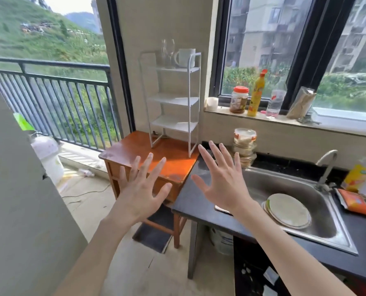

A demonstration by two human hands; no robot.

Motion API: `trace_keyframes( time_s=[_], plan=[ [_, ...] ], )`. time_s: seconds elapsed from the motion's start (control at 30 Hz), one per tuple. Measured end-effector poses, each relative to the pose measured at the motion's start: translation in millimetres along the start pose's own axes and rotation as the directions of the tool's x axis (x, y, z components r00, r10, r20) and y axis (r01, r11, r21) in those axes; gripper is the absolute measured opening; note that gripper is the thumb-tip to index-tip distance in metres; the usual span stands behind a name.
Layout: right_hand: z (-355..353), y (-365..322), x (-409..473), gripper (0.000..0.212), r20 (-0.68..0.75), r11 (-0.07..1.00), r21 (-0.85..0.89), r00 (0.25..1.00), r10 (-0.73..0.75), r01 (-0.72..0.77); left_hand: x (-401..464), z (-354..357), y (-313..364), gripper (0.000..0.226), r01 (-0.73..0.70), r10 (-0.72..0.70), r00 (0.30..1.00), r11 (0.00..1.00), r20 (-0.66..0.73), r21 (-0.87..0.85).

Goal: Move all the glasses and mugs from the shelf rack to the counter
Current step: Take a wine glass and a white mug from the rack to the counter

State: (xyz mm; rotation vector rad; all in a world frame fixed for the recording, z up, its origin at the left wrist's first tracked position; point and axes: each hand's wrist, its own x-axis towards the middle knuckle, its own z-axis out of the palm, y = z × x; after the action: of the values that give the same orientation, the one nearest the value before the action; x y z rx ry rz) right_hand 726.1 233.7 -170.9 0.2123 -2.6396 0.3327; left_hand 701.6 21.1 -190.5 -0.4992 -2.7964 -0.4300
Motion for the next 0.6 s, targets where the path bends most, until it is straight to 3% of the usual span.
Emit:
trace_keyframes(
  time_s=[0.6],
  plan=[
    [129, -46, 300, 0.071, -0.064, 0.988, -0.111, 0.992, 0.104, -0.111, 281, 2, -206, 0.061, -0.197, 0.183, 0.977, 0.971, -0.107, -0.133]
  ],
)
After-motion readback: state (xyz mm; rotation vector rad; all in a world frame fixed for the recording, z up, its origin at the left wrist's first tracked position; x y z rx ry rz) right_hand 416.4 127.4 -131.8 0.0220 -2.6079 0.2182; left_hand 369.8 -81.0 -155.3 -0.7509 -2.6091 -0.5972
